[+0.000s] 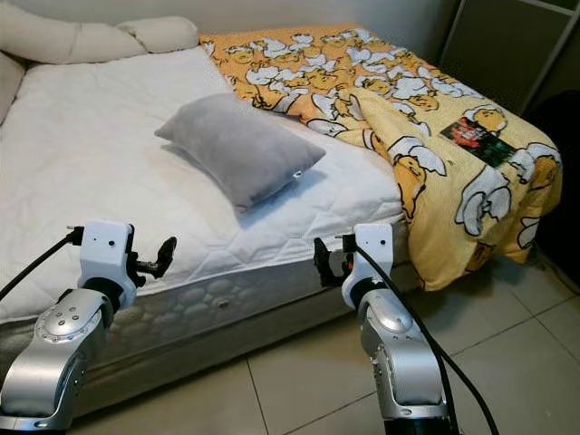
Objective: Clean up the room
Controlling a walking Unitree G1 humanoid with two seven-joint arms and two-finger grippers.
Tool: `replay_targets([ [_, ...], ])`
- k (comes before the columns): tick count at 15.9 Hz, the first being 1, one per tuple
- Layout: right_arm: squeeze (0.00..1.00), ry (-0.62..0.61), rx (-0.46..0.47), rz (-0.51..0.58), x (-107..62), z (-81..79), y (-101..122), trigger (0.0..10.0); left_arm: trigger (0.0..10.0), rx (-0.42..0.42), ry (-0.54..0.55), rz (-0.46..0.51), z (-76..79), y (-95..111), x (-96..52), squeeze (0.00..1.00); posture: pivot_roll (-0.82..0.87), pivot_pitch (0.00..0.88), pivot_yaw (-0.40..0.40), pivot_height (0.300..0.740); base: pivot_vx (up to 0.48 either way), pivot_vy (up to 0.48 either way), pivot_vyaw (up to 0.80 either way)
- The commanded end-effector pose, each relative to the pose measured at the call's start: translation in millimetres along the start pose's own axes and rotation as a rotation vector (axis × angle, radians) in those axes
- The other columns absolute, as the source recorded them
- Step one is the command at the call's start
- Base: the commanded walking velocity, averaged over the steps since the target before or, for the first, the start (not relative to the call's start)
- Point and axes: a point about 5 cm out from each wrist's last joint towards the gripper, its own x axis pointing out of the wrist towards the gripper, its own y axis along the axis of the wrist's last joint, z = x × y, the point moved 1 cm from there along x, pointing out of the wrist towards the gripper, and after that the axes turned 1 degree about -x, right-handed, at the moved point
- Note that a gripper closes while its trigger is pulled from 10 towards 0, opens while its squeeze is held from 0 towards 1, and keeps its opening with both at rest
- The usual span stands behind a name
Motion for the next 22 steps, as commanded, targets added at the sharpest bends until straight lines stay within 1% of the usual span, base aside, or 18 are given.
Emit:
replay_targets([
  [1, 0.0, -0.002, -0.004, 0.014, 0.0, -0.6, 4.7, 10.0, 10.0, 0.004, -0.004, 0.011, -1.0, 2.7, -1.6, 0.0, -0.07, 0.0, 0.003, 0.74, 0.277, 0.0, 0.0],
  [22, 0.0, -0.019, -0.004, 0.012, -0.1, 2.2, 3.4, 10.0, 10.0, 0.0, -0.009, 0.004, -2.0, 1.8, -2.6, 0.0, -0.07, 0.0, 0.006, 0.74, 0.332, 0.0, 0.0],
])
